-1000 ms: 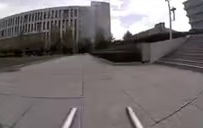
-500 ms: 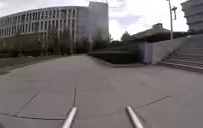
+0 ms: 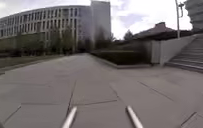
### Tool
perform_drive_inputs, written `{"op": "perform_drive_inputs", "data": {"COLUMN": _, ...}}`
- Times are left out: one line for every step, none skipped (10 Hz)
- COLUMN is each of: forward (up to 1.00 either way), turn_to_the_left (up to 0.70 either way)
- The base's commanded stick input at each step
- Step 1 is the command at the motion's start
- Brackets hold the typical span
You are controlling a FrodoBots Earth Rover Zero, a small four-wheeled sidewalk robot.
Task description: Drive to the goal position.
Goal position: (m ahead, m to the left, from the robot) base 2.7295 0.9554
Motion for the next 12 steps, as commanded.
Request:
{"op": "perform_drive_inputs", "data": {"forward": 1.00, "turn_to_the_left": 0.03}}
{"op": "perform_drive_inputs", "data": {"forward": 1.00, "turn_to_the_left": 0.00}}
{"op": "perform_drive_inputs", "data": {"forward": 1.00, "turn_to_the_left": 0.00}}
{"op": "perform_drive_inputs", "data": {"forward": 1.00, "turn_to_the_left": 0.00}}
{"op": "perform_drive_inputs", "data": {"forward": 1.00, "turn_to_the_left": 0.00}}
{"op": "perform_drive_inputs", "data": {"forward": 1.00, "turn_to_the_left": 0.00}}
{"op": "perform_drive_inputs", "data": {"forward": 1.00, "turn_to_the_left": 0.00}}
{"op": "perform_drive_inputs", "data": {"forward": 1.00, "turn_to_the_left": -0.07}}
{"op": "perform_drive_inputs", "data": {"forward": 1.00, "turn_to_the_left": -0.23}}
{"op": "perform_drive_inputs", "data": {"forward": 1.00, "turn_to_the_left": -0.27}}
{"op": "perform_drive_inputs", "data": {"forward": 1.00, "turn_to_the_left": -0.27}}
{"op": "perform_drive_inputs", "data": {"forward": 1.00, "turn_to_the_left": -0.27}}
